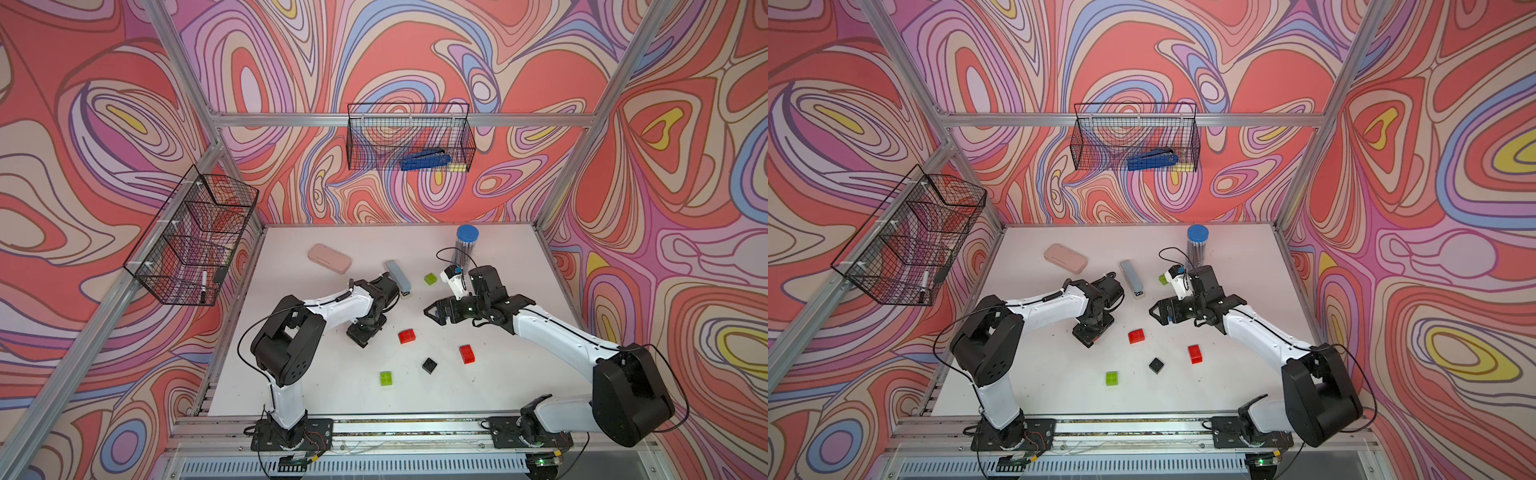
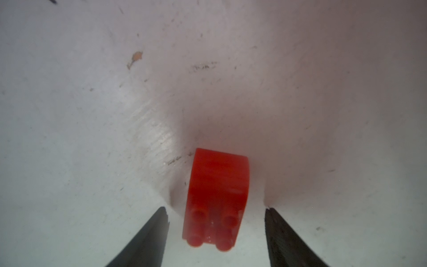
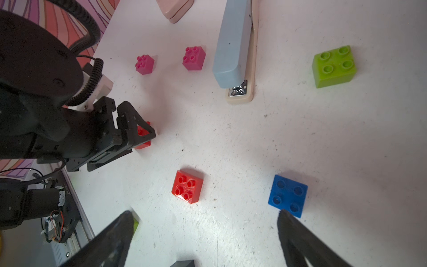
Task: Assemble the letter s with lego
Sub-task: Place the lego brick at the center of the board.
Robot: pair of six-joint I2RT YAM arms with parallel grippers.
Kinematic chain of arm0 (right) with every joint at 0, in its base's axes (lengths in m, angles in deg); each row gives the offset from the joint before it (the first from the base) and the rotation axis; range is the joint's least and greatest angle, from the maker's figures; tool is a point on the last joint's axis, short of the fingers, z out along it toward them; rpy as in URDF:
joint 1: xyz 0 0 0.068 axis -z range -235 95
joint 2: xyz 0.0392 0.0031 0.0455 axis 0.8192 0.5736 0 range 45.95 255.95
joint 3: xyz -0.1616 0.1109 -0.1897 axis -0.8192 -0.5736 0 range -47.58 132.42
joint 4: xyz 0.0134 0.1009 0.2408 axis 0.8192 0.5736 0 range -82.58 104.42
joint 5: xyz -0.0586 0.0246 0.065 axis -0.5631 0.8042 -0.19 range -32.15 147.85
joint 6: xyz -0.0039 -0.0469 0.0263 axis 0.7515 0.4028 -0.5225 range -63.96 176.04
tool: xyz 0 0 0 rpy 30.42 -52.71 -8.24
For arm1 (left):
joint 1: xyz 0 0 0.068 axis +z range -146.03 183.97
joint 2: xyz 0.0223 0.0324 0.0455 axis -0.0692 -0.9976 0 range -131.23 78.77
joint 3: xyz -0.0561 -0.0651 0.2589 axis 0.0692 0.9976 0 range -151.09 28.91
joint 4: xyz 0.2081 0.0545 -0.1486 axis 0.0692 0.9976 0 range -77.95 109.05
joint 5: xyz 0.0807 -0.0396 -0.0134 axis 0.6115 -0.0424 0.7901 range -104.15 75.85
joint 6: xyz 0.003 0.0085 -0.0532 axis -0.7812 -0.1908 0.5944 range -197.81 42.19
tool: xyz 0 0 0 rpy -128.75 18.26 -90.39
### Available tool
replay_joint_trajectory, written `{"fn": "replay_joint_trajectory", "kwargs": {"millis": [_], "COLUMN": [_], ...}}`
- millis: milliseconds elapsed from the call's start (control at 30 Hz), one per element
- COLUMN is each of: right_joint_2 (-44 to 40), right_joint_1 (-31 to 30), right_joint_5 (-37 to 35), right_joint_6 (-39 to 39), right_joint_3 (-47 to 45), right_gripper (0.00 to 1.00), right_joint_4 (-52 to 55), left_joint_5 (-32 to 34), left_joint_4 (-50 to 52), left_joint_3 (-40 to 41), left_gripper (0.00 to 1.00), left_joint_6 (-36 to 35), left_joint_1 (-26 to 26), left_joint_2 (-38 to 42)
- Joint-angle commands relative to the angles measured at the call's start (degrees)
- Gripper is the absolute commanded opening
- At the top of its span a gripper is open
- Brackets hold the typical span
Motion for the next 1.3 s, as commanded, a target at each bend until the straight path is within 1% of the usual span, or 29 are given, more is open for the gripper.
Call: {"fn": "replay_joint_trajectory", "kwargs": {"millis": [0, 100, 200, 333, 700, 933, 1167, 1267], "right_joint_2": [-2.0, -2.5, -2.9, -3.0, -2.9, -3.0, -3.5, -3.9], "right_joint_1": [0.5, 0.5, 0.6, 0.7, 0.8, 0.9, 0.9, 0.9], "right_joint_5": [-0.6, -0.9, -1.1, -1.2, -0.8, -0.2, 0.3, 0.6], "right_joint_6": [0.7, 0.6, 0.6, 0.6, 0.5, 0.5, 0.6, 1.0], "right_joint_3": [-1.2, -1.5, -1.7, -1.8, -1.8, -2.0, -1.8, -1.7], "right_gripper": [0.98, 0.98, 0.98, 0.98, 0.98, 0.98, 0.98, 0.98], "right_joint_4": [0.6, 0.8, 1.1, 1.2, 1.3, 1.2, 1.4, 1.9], "left_joint_5": [-1.0, -1.0, 0.4, 0.9, 2.3, 3.9, 3.3, 3.0], "left_joint_4": [-2.8, -3.8, -3.6, -3.7, -3.8, -1.2, -1.1, 1.0], "left_joint_3": [1.2, 0.7, 0.4, -0.5, -3.8, -5.4, -5.3, -6.0], "left_gripper": [0.68, 0.64, 0.60, 0.59, 0.61, 0.64, 0.67, 0.68], "left_joint_6": [2.6, 2.7, 2.5, 2.2, 0.1, -2.1, -2.7, -3.9], "left_joint_1": [-0.6, -0.6, -0.6, -0.5, 0.3, 0.8, 0.8, 0.8], "left_joint_2": [-0.6, -1.4, -1.8, -2.1, -3.6, -2.2, -1.3, -0.1]}}
